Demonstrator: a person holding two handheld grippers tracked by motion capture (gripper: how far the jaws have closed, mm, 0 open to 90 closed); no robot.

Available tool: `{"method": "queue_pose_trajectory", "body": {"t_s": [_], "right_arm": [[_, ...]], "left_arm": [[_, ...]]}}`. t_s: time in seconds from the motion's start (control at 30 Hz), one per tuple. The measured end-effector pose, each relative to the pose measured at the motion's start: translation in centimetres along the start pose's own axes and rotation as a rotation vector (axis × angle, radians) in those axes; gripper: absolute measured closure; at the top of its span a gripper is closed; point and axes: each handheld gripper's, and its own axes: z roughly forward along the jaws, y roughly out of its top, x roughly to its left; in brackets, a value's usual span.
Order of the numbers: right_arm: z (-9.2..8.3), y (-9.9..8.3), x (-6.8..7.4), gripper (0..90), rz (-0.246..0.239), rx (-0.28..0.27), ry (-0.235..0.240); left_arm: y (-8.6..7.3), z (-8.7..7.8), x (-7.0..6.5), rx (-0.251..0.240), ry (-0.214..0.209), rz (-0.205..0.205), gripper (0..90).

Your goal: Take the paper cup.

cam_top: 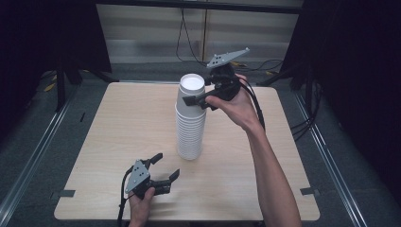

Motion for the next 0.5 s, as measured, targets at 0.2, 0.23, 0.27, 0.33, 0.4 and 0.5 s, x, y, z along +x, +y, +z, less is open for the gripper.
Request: {"method": "queue_pose_trajectory", "body": {"t_s": [0.2,0.23,0.27,0.33,0.4,0.5], "right_arm": [[0.60,0.16,-0.05,16.7,-0.005,0.032,0.008],[0.66,0.17,-0.08,16.7,-0.005,0.034,0.010],[0.68,0.20,-0.08,16.8,-0.006,0.036,0.010],[0.69,0.27,-0.05,16.7,-0.008,0.042,0.009],[0.73,0.30,0.02,16.2,-0.009,0.053,0.005],[0.88,0.39,0.12,16.4,-0.020,0.059,-0.002]], "left_arm": [[0.00,-0.02,-0.01,0.002,-0.003,0.003,15.7],[0.00,-0.02,-0.01,0.002,-0.003,0.003,15.7],[0.00,-0.01,0.00,0.000,-0.003,0.004,15.7],[0.00,-0.02,-0.01,0.002,-0.004,0.003,15.7],[0.00,-0.02,-0.02,0.002,-0.003,0.003,15.6],[-0.01,-0.01,-0.04,-0.001,-0.002,0.000,15.6]]}}
